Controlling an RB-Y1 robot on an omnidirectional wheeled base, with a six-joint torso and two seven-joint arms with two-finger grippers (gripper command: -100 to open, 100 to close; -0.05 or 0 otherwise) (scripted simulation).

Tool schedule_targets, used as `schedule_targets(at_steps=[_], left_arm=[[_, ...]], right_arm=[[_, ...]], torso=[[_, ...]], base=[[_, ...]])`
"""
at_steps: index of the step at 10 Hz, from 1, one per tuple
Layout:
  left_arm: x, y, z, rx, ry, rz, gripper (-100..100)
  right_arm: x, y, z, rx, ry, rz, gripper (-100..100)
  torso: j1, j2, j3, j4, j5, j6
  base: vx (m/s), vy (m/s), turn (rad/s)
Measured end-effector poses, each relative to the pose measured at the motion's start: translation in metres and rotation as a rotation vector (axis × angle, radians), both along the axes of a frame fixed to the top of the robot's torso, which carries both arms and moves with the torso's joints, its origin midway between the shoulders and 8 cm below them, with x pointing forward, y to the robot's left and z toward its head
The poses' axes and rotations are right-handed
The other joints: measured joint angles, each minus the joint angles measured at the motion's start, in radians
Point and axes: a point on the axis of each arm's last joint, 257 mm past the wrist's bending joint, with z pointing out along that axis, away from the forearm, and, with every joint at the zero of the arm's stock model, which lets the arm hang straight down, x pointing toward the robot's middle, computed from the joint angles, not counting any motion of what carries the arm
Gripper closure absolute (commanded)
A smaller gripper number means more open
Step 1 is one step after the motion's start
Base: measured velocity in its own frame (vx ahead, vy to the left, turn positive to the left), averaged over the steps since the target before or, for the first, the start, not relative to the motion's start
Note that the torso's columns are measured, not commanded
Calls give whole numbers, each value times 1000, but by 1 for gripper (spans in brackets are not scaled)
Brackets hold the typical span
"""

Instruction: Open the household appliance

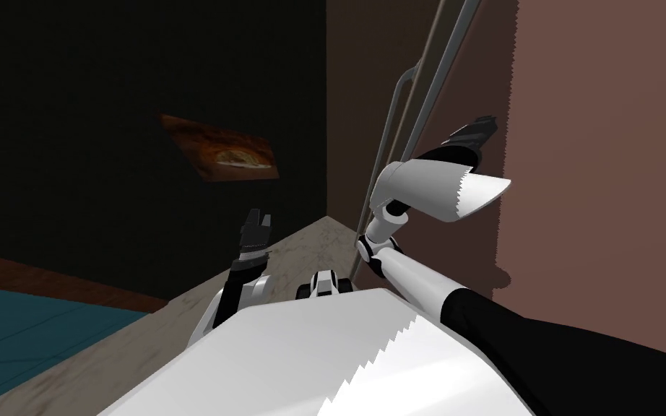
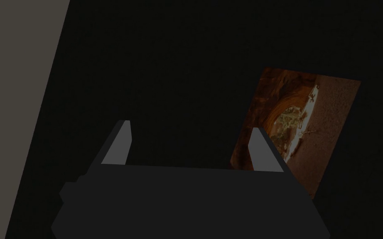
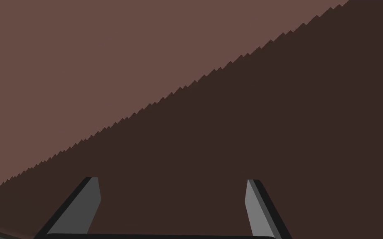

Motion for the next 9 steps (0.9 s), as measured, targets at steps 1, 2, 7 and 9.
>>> schedule_targets(at_steps=[1,2,7,9], left_arm=[[0,0,0,0,0,0,0],[0,0,0,0,0,0,0],[0,0,0,0,0,0,0],[0,0,0,0,0,0,0]], right_arm=[[8,3,-2,21,7,36,-100],[15,11,-4,44,18,79,-100],[40,35,-27,138,77,207,-100],[51,43,-39,175,111,248,-100]], torso=[[-1,-2,-2,-2,-1,-1],[-3,-2,-1,-2,-2,1],[-10,5,8,-1,-9,8],[-17,24,22,9,-12,18]], base=[[7,-20,137],[9,-25,127],[13,-7,61],[35,3,48]])
